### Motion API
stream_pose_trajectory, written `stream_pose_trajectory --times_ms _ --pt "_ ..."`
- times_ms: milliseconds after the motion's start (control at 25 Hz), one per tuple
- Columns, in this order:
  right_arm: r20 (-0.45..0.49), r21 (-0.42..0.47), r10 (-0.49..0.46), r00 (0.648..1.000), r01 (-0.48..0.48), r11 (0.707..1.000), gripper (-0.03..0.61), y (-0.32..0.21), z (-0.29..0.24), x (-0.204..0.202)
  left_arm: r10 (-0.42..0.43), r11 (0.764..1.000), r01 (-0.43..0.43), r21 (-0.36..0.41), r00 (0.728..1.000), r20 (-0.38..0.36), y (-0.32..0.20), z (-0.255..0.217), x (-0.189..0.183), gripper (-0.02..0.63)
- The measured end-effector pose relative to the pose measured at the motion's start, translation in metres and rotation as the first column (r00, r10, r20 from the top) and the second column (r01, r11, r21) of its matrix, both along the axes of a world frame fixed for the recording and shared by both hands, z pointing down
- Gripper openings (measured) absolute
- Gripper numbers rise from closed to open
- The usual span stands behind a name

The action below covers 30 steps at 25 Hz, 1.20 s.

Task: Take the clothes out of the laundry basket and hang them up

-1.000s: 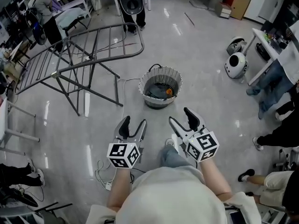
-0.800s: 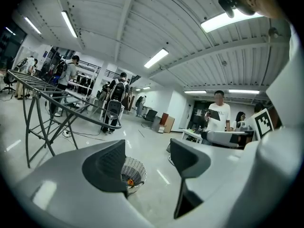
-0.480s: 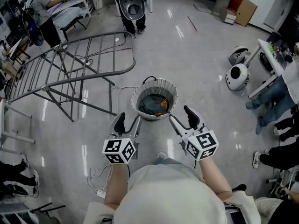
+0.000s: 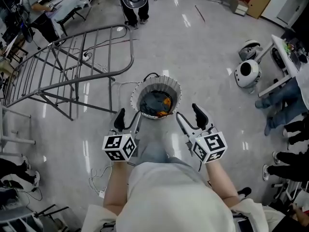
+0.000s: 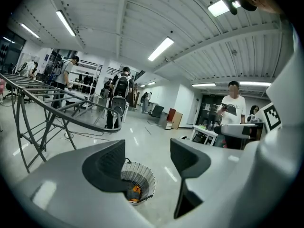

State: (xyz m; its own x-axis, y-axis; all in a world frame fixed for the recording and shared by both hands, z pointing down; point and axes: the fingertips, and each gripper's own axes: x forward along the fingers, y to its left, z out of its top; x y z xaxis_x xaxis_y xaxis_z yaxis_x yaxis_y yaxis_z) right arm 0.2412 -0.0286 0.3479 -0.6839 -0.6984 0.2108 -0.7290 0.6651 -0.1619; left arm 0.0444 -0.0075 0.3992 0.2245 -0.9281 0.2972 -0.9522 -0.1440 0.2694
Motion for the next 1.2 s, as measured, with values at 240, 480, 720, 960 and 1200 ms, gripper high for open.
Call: stream_pose_trajectory --times_ms 240,480,720,960,1200 --pt "0.002 -0.044 0.025 1.0 -0.025 0.999 0.285 -0.036 0.023 0.007 0.049 0.998 -0.048 -0.05 0.999 0.024 -0.049 0.036 0.005 0.282" --pt "-0.006 -0.076 0.062 0.998 -0.063 0.995 0.282 -0.09 0.048 0.002 0.129 0.984 -0.125 -0.126 0.992 0.018 -0.116 0.096 0.007 0.282" --pt "-0.043 -0.089 0.064 0.997 -0.068 0.994 0.281 -0.152 0.088 -0.017 0.225 0.948 -0.216 -0.232 0.974 0.012 -0.179 0.187 0.013 0.285" --pt "-0.05 -0.144 0.065 0.997 -0.072 0.987 0.281 -0.194 0.146 -0.027 0.285 0.894 -0.263 -0.364 0.959 0.006 -0.218 0.288 0.021 0.29" --pt "-0.056 -0.169 0.09 0.994 -0.098 0.981 0.281 -0.228 0.2 -0.029 0.357 0.812 -0.307 -0.496 0.934 0.006 -0.241 0.396 0.034 0.308"
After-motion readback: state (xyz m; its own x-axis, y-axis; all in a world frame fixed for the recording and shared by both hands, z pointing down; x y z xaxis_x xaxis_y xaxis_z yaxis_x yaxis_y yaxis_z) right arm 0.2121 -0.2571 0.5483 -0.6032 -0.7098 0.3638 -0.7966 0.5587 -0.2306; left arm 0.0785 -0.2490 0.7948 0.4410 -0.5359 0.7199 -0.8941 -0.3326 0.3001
